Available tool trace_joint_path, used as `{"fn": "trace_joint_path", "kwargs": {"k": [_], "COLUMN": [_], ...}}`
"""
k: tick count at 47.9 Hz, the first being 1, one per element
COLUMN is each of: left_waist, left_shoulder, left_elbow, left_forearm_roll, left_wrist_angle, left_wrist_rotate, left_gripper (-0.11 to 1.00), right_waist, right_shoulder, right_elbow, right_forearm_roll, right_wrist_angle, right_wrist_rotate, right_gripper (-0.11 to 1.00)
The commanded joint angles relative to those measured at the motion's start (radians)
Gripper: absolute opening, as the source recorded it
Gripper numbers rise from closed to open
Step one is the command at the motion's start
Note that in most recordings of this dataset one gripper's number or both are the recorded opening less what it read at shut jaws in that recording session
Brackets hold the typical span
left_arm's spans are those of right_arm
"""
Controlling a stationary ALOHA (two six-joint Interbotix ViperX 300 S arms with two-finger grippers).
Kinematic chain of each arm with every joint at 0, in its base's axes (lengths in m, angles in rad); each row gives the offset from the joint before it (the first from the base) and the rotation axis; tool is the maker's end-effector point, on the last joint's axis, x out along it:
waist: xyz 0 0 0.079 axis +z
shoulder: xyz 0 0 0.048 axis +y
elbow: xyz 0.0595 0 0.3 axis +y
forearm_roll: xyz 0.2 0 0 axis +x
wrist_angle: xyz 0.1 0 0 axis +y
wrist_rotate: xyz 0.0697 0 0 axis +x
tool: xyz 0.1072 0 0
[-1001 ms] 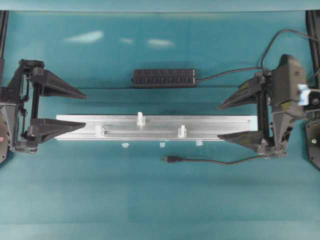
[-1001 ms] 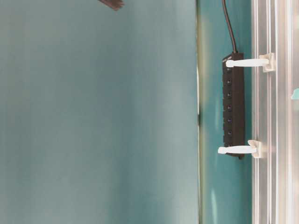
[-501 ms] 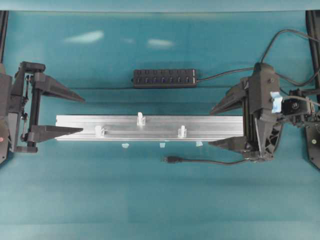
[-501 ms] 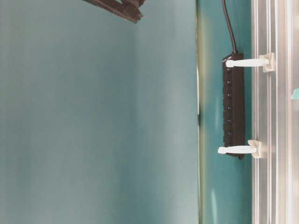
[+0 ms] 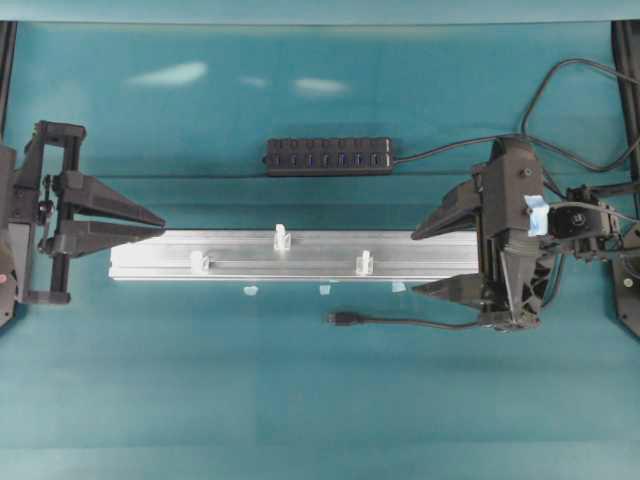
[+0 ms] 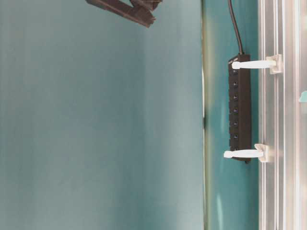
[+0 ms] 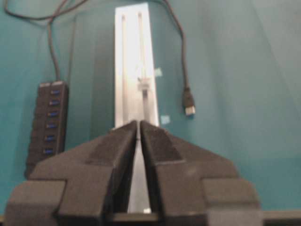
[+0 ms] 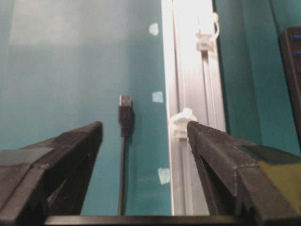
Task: Pass the USB cable through three rings with both arms.
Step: 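Lower the right gripper over the black USB cable near its plug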
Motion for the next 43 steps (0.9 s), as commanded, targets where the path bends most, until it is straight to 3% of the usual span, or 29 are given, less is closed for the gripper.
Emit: {"fn": "trace_joint_path", "kwargs": {"k": [1,11,16,43], "left_waist": [0.003,0.002,-0.002,-0.005], "left_shoulder": [-0.002,-0.003,-0.006,-0.104], "left_elbow": [-0.011,-0.009,-0.009,0.017], "left_forearm_roll": [0.003,0.003,0.003,0.003], "left_wrist_angle": [-0.005,0.003,0.003,0.005], "left_wrist_rotate": [-0.002,-0.009,-0.011,-0.017], "left_gripper": [0.24,0.57,0.7,0.69], "right_waist": [0.002,0.005,0.009,0.077], "right_shoulder": [0.009,0.069,0.097,0.278], "right_elbow": [-0.037,-0.089,-0.115,-0.252], "right_forearm_roll": [0.002,0.0,0.0,-0.003], "right_wrist_angle": [0.028,0.124,0.147,0.304], "right_wrist_rotate": [0.011,0.005,0.003,0.005], "right_gripper": [0.47,0.78,0.83,0.81]}}
